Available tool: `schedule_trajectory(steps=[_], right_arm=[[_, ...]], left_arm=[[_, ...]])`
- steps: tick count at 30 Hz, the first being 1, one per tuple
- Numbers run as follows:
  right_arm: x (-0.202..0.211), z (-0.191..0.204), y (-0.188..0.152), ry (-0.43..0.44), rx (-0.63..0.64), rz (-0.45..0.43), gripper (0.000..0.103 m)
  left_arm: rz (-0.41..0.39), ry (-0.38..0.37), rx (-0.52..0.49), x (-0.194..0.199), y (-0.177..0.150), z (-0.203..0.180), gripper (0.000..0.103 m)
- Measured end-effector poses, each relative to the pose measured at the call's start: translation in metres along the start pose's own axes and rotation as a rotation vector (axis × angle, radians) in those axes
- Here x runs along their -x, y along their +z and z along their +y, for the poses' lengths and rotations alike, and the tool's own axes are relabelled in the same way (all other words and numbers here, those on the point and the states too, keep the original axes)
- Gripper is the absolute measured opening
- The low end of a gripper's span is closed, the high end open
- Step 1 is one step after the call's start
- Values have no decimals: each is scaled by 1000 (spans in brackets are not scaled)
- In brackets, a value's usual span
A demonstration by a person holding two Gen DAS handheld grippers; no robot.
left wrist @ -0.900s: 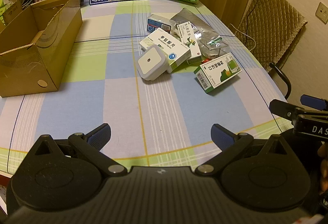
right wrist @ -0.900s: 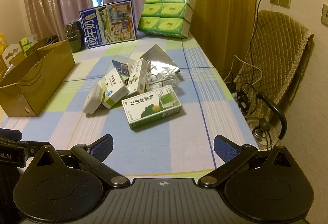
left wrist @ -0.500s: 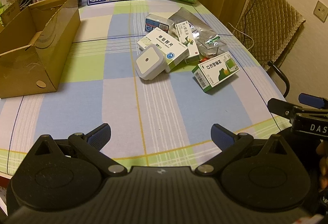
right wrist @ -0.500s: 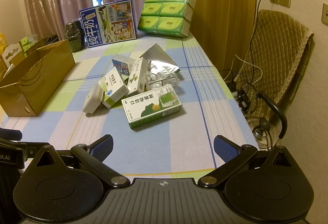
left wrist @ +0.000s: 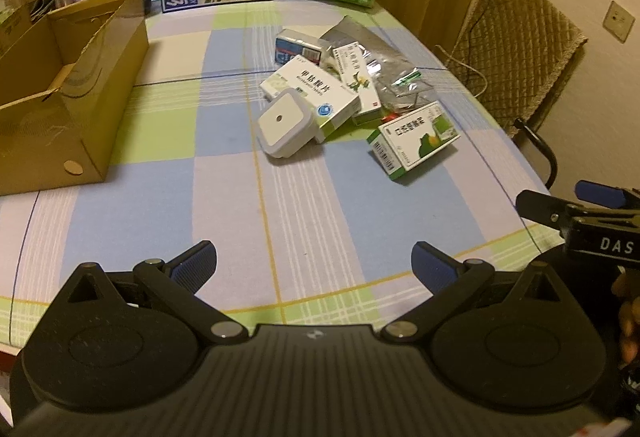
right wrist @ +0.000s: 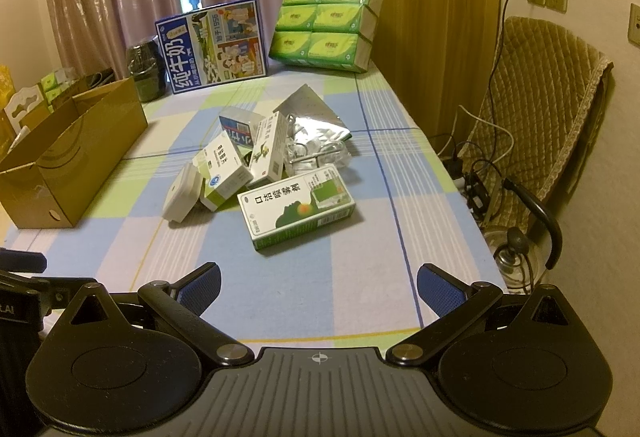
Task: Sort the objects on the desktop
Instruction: 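Move both grippers toward the pile of medicine boxes, then grasp the white night-light plug with left gripper while right gripper grasps green spray box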
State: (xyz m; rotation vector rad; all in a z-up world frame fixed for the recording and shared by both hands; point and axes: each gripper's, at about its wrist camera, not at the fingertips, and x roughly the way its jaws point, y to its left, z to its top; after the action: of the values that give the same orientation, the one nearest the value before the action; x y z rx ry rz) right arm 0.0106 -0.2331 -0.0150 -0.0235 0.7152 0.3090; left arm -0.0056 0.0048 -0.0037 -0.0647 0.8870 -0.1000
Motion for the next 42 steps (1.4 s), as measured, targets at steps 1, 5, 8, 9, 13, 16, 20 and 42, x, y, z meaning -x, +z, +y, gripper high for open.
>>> schedule_trajectory(steps=[1,5,8,9,13,16,20,42], right_arm=[[-1,0,0,4,2,2,101],[-2,1,2,46,-3,22,101],[1,-2,6,96,-6,31,101],[1,-2,8,108,0,36,101],[5,8,17,138,119,20,101],[4,19,25,158,256,13,101],[-1,23,32,166,404,-24,101],[-133,28,26,287,1378,56,91]], left_arm=[[-7,-5,-5,1,0,0,102],[-29,-19,-39,2,2,0,102],[-44,-39,-66,2,5,4,102],[-50,-53,-64,3,6,6,102],[-78,-62,-83,4,10,14,102],[-86,-58,-122,4,13,16,102],[-63,-47,-179,-1,20,18,102],[-33,-126,-569,-72,64,39,102]])
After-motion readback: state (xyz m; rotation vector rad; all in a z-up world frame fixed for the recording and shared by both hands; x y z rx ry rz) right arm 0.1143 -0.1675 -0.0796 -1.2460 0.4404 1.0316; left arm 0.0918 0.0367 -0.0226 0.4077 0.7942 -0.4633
